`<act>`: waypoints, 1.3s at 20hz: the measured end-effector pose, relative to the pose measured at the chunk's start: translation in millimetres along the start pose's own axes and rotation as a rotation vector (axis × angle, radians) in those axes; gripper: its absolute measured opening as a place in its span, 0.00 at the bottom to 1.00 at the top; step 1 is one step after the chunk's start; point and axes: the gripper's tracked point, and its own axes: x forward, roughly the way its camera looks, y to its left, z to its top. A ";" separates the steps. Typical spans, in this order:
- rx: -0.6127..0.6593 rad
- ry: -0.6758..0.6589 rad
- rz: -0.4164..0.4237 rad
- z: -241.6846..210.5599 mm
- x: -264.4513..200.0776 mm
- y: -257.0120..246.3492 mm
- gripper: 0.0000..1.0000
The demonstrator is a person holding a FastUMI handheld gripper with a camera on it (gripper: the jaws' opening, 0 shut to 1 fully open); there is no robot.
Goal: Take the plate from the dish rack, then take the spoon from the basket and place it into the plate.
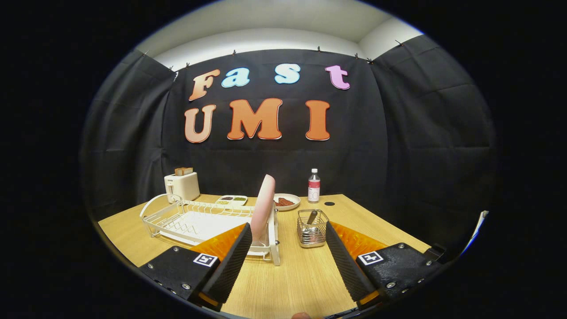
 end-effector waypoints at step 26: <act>-0.133 0.277 -0.186 -31.3 183.9 48.2 0.35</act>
